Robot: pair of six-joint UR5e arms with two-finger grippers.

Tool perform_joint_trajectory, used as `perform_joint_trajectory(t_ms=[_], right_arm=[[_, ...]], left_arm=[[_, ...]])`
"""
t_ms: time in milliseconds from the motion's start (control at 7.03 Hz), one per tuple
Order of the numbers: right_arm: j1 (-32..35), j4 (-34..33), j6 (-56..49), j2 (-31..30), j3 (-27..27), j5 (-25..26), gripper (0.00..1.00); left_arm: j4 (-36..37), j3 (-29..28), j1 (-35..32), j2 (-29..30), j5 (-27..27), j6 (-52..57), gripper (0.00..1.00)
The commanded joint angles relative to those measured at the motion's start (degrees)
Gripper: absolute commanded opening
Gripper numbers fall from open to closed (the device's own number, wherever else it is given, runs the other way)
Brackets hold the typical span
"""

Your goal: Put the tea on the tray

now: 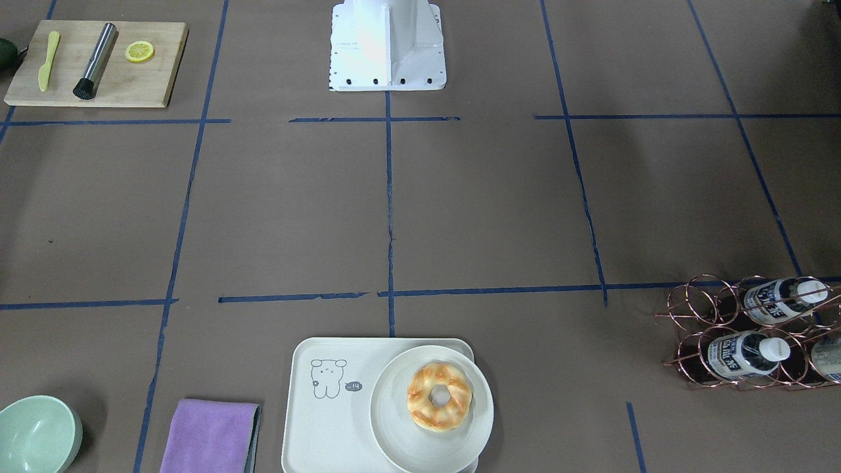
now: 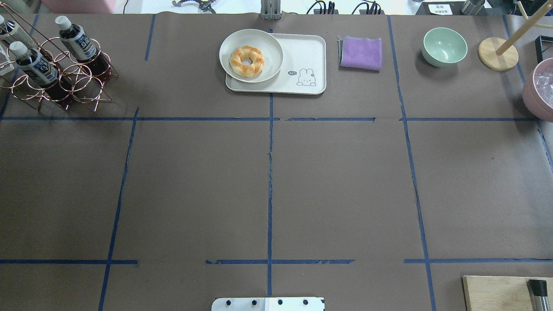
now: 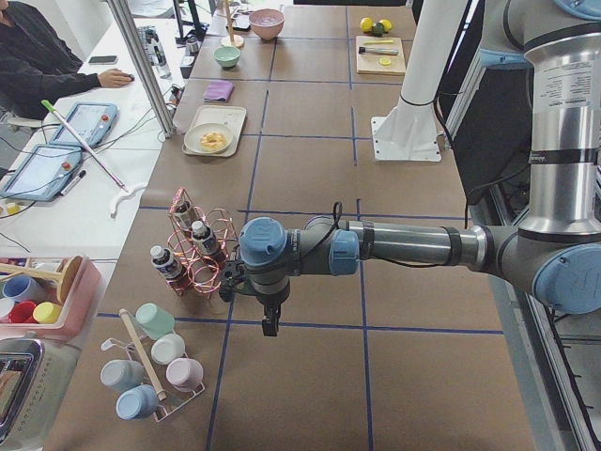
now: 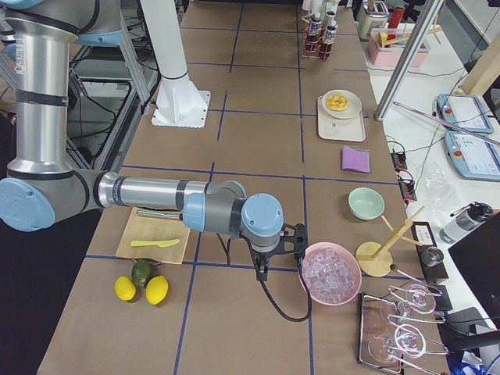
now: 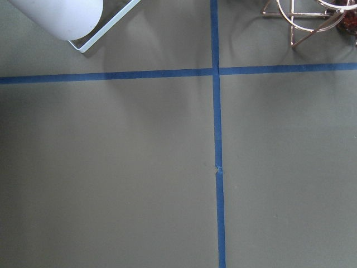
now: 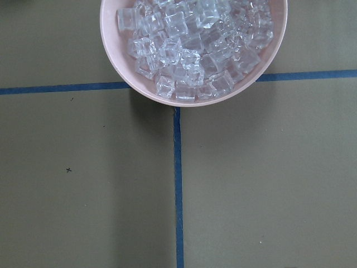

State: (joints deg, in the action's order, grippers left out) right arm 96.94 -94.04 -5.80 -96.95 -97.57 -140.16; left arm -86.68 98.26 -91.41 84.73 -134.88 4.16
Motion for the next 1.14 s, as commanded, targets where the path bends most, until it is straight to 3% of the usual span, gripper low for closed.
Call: perform_joint_trajectory(t_ms=[0, 284, 569, 853, 996], right_arm=[[0.00, -0.09, 0.00, 0.10, -1.48, -0.11, 1.00], [-0.09, -0.09, 0.00, -0.08, -1.48, -0.02, 1.00], [-1.05, -0.09, 0.00, 0.27, -1.57, -0.02, 1.00], [-1.14, 0.09, 0.00, 2.29, -2.36, -0.46, 1.00], [-1.23, 0.61, -0.26, 2.03, -2.01, -0.46, 1.00]], left_arm=[[-2.34, 0.53, 0.09, 0.17, -0.12, -0.55, 1.00], [-6.03, 5.60, 0.87, 1.74, -0.12, -5.53, 1.00], [-6.56, 12.29, 8.14, 2.28, 0.05, -13.45, 1.00], [-23.08, 11.00, 11.49, 2.37, 0.41, -26.74, 1.00], [-30.75, 10.99, 15.60, 2.89, 7.54, -35.36, 1.00]])
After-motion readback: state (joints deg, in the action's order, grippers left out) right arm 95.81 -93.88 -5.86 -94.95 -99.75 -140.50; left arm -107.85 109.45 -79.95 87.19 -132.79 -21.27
